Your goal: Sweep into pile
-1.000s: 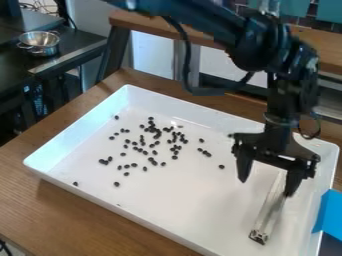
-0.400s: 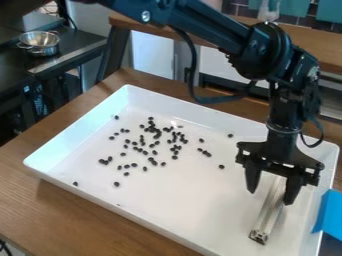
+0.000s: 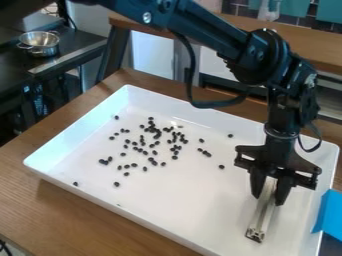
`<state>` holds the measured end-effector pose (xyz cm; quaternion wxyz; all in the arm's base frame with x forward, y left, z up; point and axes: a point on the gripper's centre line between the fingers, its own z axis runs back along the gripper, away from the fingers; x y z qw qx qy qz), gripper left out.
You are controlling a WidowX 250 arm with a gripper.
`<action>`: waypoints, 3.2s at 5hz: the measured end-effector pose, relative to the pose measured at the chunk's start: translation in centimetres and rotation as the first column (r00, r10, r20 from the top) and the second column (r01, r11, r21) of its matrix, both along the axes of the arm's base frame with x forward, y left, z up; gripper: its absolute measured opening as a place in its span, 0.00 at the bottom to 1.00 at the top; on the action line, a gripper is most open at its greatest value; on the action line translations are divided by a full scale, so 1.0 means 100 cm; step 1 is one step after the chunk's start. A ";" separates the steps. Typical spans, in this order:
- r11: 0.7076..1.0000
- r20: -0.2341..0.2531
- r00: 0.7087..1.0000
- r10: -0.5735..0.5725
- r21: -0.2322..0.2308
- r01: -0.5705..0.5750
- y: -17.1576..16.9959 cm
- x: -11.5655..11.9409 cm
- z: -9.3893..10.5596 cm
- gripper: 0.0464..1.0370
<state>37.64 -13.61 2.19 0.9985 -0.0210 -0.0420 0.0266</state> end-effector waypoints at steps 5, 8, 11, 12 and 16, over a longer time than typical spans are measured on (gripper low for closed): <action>0.989 -0.023 1.000 -0.018 0.147 0.021 0.110 0.007 -0.001 0.33; 0.976 -0.076 0.996 -0.041 0.211 0.057 0.197 -0.008 -0.004 0.33; 0.971 -0.023 0.998 -0.054 0.233 0.058 0.273 -0.014 -0.002 0.33; 0.996 -0.060 0.998 0.027 0.085 -0.021 0.259 -0.024 0.002 0.33; 0.996 0.071 0.997 0.024 -0.091 -0.017 0.100 0.012 0.074 0.33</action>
